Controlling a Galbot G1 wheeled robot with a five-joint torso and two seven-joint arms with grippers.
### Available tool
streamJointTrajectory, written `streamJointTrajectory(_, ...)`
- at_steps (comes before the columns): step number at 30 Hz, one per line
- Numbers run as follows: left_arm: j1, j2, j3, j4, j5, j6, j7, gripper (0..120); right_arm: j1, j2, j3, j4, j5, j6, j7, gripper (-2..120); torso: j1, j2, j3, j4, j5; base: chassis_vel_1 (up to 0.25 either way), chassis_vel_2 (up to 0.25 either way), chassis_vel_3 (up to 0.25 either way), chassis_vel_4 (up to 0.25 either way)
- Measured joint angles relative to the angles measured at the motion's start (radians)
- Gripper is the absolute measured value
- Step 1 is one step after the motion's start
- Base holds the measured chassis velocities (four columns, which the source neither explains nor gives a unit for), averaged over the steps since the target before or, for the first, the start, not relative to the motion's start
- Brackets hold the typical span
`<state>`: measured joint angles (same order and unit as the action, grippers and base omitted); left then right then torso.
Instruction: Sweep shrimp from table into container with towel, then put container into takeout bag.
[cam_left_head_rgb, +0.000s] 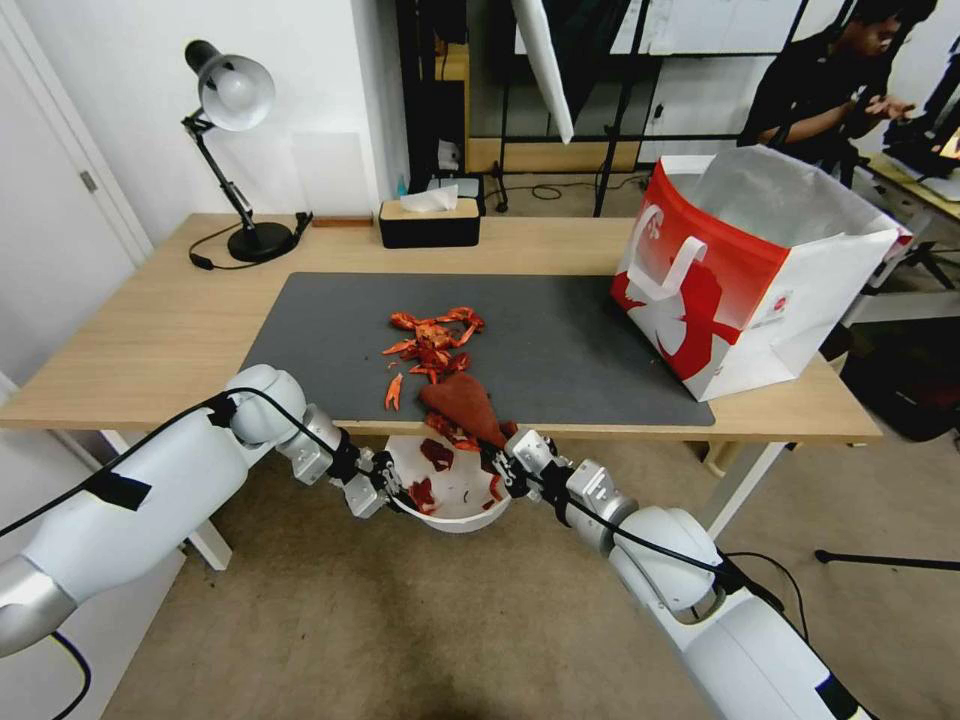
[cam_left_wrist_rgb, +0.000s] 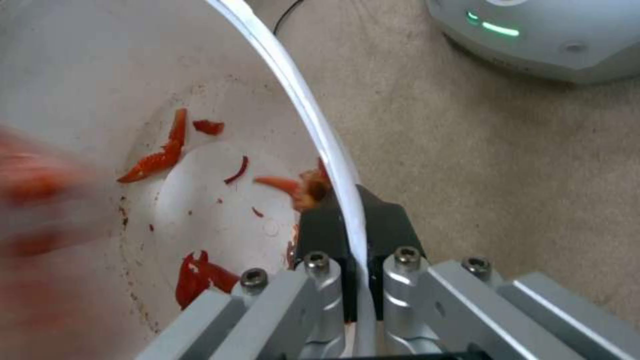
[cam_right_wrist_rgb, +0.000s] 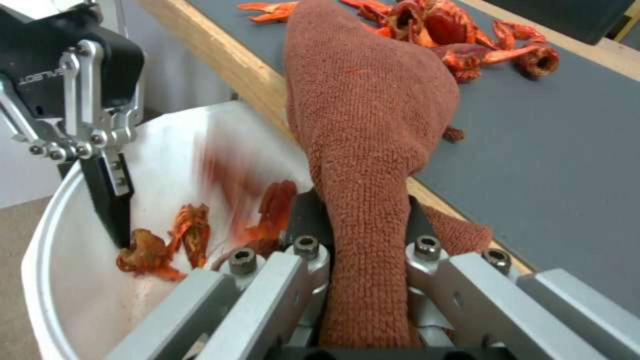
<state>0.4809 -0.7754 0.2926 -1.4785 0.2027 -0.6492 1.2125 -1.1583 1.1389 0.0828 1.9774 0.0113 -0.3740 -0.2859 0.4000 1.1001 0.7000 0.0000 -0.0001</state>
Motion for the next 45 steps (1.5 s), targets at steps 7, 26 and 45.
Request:
streamJointTrajectory(7, 0.006, 0.006, -0.008, -0.011, -0.001, 0.0, -0.002, 0, -0.008, 0.01, -0.014, 0.01, -0.008, 0.001, -0.001, 6, 0.0, 0.0, 0.0, 0.0, 0.0, 0.0, 0.0, 0.0, 0.0)
streamJointTrajectory(26, 0.008, 0.006, -0.009, -0.013, -0.002, 0.0, -0.005, 0, -0.02, 0.005, -0.022, 0.053, 0.008, -0.001, 0.001, 6, 0.0, 0.0, 0.0, -0.0001, 0.0001, 0.0, 0.0, 0.0, 0.0)
streamJointTrajectory(45, 0.011, 0.022, -0.018, -0.002, 0.0, -0.008, -0.007, 0, 0.371, 0.033, -0.017, -0.184, 0.325, 0.112, 0.142, 6, 0.0, 0.0, 0.0, 0.0001, 0.0002, 0.0, 0.0, 0.0, 0.0)
